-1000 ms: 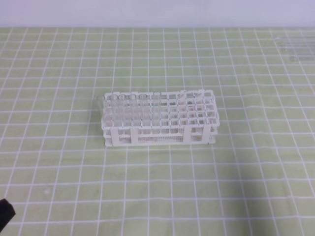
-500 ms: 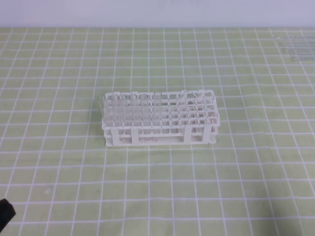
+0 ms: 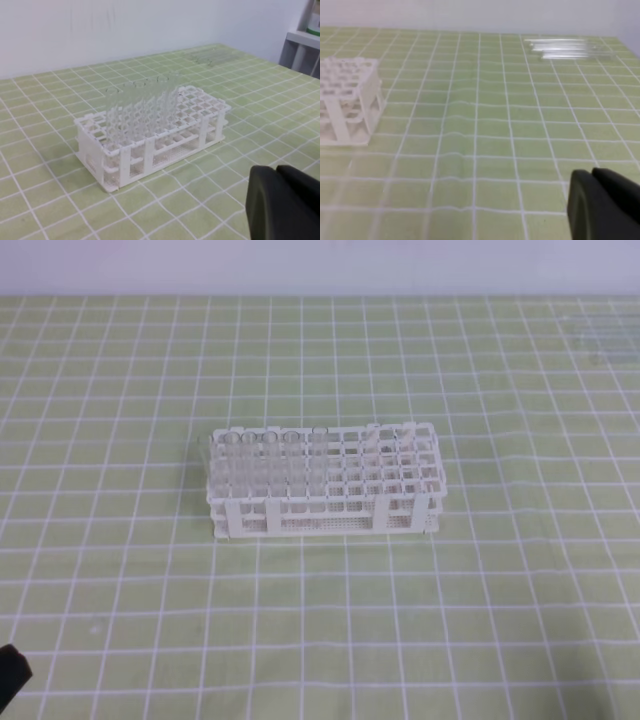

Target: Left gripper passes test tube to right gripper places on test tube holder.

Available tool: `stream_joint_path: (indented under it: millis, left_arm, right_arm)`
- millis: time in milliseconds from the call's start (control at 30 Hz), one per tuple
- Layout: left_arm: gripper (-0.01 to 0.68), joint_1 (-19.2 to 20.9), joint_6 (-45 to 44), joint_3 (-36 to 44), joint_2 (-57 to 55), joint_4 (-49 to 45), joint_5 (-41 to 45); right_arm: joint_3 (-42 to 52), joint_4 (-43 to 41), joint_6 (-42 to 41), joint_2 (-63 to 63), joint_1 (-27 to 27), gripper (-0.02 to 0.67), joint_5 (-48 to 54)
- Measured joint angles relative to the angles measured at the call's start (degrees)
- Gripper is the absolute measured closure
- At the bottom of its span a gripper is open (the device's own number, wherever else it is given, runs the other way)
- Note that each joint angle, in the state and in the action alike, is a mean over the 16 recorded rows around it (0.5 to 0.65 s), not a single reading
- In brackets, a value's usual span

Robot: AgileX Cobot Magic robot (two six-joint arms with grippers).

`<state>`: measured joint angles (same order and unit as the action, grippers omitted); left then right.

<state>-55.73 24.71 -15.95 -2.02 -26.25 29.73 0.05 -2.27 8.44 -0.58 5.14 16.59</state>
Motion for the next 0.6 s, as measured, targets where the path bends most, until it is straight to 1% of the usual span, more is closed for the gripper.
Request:
stream_joint_path:
  millis: [367, 600]
  left_arm:
    - [0.675, -0.02, -0.03, -0.01, 0.13, 0.12, 0.28]
    - [0.676, -0.05, -0.06, 0.04, 0.30, 0.17, 0.55]
  right_arm:
    - [0.00, 14.28, -0.21, -0.02, 0.00, 0.665, -0.71]
    - [0.00, 16.80, -0.02, -0.02, 0.00, 0.666, -0.66]
